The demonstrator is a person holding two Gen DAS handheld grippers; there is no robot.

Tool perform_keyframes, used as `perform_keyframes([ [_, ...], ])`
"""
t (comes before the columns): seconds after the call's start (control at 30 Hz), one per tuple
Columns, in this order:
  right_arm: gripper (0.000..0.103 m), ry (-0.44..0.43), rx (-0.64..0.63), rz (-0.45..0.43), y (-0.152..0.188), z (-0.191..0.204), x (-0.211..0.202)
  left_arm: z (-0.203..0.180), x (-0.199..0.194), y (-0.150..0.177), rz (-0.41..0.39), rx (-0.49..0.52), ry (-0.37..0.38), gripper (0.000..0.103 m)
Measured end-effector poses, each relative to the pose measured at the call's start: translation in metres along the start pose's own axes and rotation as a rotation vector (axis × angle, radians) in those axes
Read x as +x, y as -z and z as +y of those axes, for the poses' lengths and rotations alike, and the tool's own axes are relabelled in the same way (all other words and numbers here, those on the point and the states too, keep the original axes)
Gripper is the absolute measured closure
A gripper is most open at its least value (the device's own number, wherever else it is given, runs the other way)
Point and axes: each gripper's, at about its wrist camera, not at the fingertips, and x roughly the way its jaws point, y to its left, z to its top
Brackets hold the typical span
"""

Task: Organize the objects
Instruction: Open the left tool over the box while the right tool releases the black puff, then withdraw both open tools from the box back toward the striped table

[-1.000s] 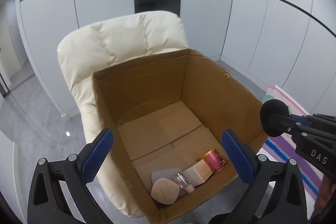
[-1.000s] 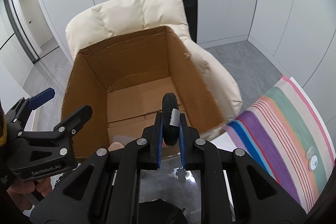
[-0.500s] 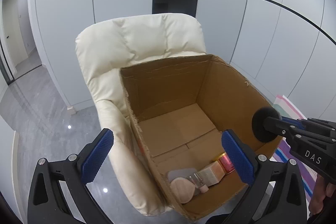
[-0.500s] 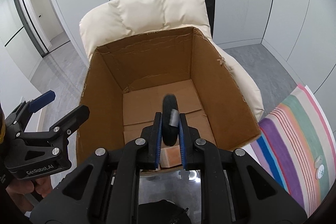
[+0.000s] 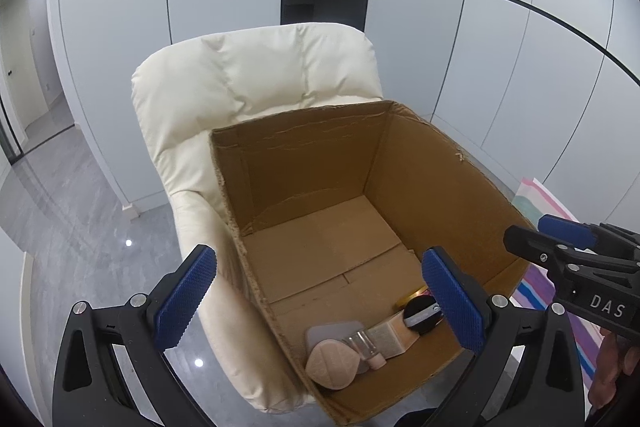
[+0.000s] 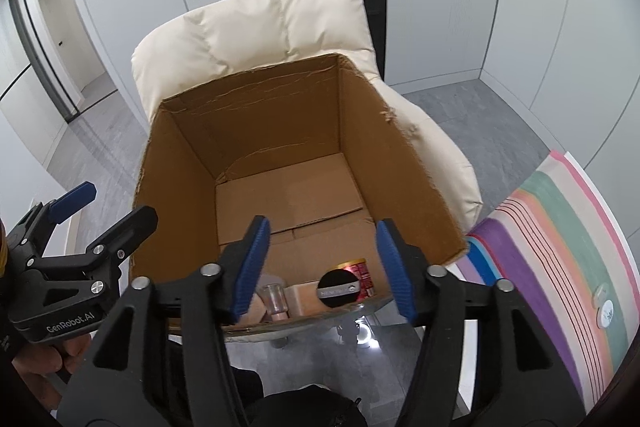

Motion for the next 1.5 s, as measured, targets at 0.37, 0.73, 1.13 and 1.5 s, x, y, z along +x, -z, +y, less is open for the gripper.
perform_keyframes([
  [0.37,0.021,0.034,0.028,-0.011,0.008,-0.027,-0.011,-0.02,0.002,-0.004,-0.002,0.023,0.014,0.0],
  [0.73,0.004,0.079,0.078,-0.025,0.015,-0.056,-0.021,-0.05,0.006,-0.004,0.006,0.059,0.047,0.0],
  [1.13,0.0,0.181,0.125,-0.033,0.03,-0.093,-0.038,-0.094,0.007,-0.002,0.003,0.115,0.09,0.0],
  [1.5,0.0,0.218,0.158,-0.03,0.046,-0.124,-0.055,-0.13,0.004,0.0,-0.01,0.165,0.12,0.0],
])
